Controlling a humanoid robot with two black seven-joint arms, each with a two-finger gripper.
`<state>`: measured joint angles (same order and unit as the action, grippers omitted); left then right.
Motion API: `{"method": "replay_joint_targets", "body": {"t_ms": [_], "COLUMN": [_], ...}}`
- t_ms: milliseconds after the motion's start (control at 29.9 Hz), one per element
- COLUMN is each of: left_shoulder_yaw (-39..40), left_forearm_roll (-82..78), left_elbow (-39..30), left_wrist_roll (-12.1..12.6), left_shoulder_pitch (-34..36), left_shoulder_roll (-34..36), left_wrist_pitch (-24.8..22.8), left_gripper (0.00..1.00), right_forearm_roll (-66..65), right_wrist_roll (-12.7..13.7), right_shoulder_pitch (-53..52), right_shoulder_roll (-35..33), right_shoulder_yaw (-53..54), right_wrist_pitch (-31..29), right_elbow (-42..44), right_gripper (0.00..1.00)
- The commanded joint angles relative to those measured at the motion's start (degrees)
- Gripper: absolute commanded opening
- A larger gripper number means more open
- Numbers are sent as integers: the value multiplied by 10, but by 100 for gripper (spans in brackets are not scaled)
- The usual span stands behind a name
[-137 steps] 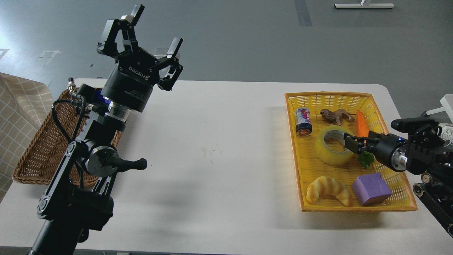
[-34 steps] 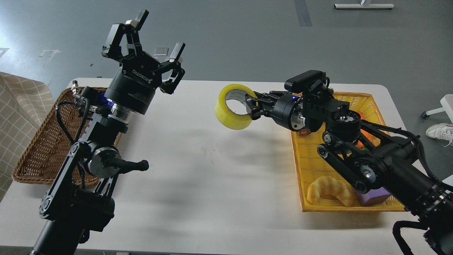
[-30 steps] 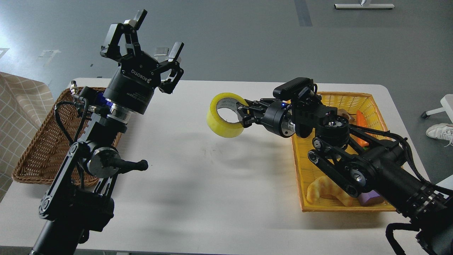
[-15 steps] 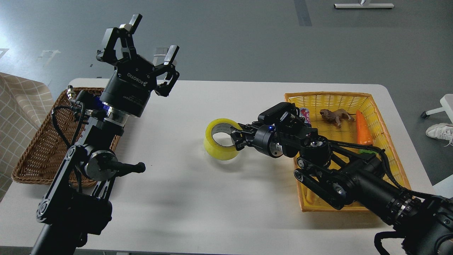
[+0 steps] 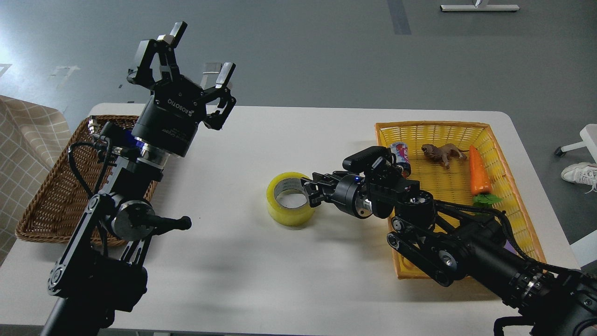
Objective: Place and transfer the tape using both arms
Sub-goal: 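Release the tape roll on the table and raise the right gripper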
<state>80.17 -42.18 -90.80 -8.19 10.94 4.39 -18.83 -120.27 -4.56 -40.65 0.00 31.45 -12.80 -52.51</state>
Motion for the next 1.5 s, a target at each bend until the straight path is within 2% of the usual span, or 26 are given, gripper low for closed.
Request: {"method": "replay_joint_targets", "body": {"t_ms": [0,134,167,201,268,301,435,669,769,869,970,1070,1304,1404,1471], "left_shoulder_yaw": [1,1,1,0,1,1,1,0,-1,-3,-3,-1,1,1,1], "left_forearm_roll": [0,0,0,0,0,0,0,0,1,1,1,1,2,0,-1], "left_elbow": [0,0,0,0,0,0,0,0,0,0,0,0,0,0,-3], "left_wrist_roll": [-1,-1,-1,-1,0,-1,-1,0,1,3,7,11,24,23,19], "left_shoulder_pitch": [-3,-7,-7,-8,-8,-8,-8,-7,-7,-6,-3,0,2,2,3], "left_shoulder_roll": [0,0,-1,-1,-1,-1,-1,-3,-4,-3,-3,-2,1,7,11], "left_wrist_pitch": [0,0,0,0,0,0,0,-1,-1,-8,-26,-29,-29,-31,-31], "left_gripper": [98,98,98,98,98,98,98,98,98,98,98,98,98,98,98], "right_forearm_roll": [1,1,1,1,1,1,3,55,69,78,116,246,478,553,603], "right_wrist_roll": [0,1,2,2,2,2,3,-4,-6,1,9,3,3,3,3], "right_shoulder_pitch": [3,2,2,2,-2,-7,-21,-15,0,12,29,34,53,79,103], "right_shoulder_roll": [0,0,0,0,0,0,0,0,-6,-31,-32,-57,-106,-113,-114], "right_shoulder_yaw": [3,31,49,68,86,91,99,227,235,247,285,316,352,388,421], "right_wrist_pitch": [1,8,19,39,85,113,148,153,154,156,143,114,105,83,47], "right_elbow": [0,0,0,0,-1,-6,-55,-176,-223,-287,-306,-312,-377,-398,-413], "right_gripper": [36,47,56,71,94,97,99,100,100,100,100,100,100,100,100]}}
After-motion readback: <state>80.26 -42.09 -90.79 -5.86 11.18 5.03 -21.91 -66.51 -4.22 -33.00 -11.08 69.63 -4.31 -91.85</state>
